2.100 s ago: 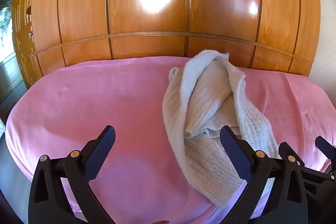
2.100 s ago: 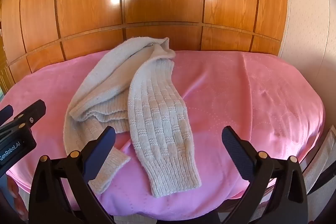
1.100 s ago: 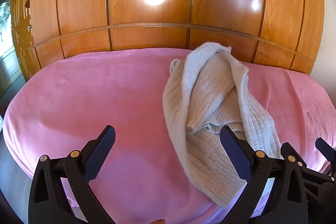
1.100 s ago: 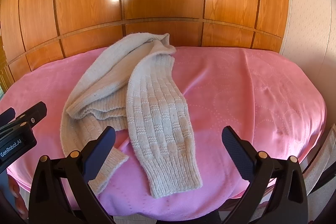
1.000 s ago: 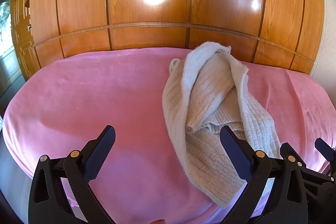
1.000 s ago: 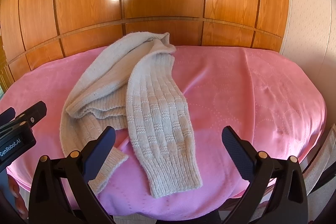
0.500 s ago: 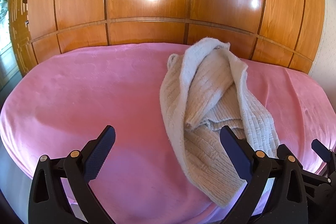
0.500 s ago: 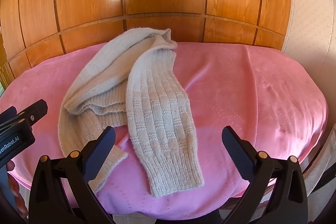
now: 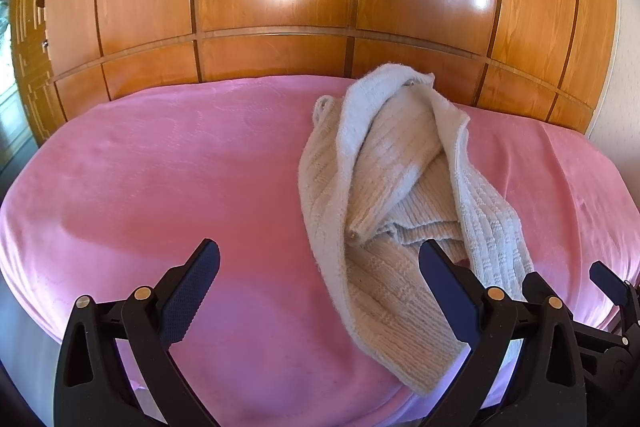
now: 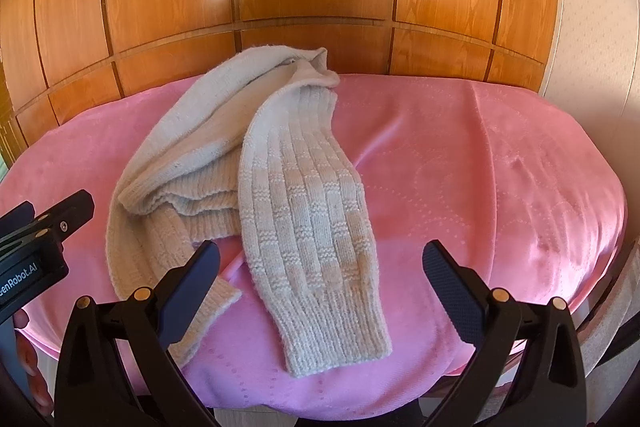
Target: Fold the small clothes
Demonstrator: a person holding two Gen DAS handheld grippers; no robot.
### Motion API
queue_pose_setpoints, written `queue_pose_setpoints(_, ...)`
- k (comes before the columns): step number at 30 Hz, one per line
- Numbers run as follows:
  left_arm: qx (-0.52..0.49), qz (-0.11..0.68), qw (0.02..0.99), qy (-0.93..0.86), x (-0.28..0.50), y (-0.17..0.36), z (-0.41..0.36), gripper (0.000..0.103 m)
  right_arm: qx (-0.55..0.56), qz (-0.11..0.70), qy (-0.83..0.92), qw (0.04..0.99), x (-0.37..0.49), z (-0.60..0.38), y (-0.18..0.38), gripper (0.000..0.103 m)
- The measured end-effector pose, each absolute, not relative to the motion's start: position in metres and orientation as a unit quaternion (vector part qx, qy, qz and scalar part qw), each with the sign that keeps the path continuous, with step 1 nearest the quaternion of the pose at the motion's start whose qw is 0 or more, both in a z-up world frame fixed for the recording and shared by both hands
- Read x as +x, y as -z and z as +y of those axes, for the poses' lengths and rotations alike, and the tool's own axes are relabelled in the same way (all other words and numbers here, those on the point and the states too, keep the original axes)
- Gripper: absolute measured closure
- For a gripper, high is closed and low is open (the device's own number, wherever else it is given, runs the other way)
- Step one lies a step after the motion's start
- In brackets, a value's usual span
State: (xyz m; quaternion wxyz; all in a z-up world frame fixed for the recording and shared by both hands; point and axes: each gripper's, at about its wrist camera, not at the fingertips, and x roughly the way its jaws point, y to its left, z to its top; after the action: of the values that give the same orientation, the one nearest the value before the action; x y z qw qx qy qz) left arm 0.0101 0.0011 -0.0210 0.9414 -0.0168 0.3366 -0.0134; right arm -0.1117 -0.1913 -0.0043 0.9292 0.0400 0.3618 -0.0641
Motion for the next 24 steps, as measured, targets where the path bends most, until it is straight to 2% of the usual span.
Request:
queue_pose_setpoints(18, -0.008, 0.356, 0.934, 0.025, 0.019, 0.027, -0.006, 0.004, 0.05, 0.38, 0.062, 0.922, -0.103, -0.198, 0.014, 0.002)
queue_pose_setpoints(21, -0.008, 0.36, 0.932, 0.028, 0.022, 0.029, -0.007, 0.007, 0.053, 0.384, 0.061, 0.92, -0.101, -0.2, 0.016, 0.002)
queue_pose_setpoints(24, -0.005, 0.372, 0.927, 0.038, 0.026, 0.033, -0.009, 0.015, 0.056, 0.392, 0.061, 0.916, -0.099, -0.202, 0.019, 0.002)
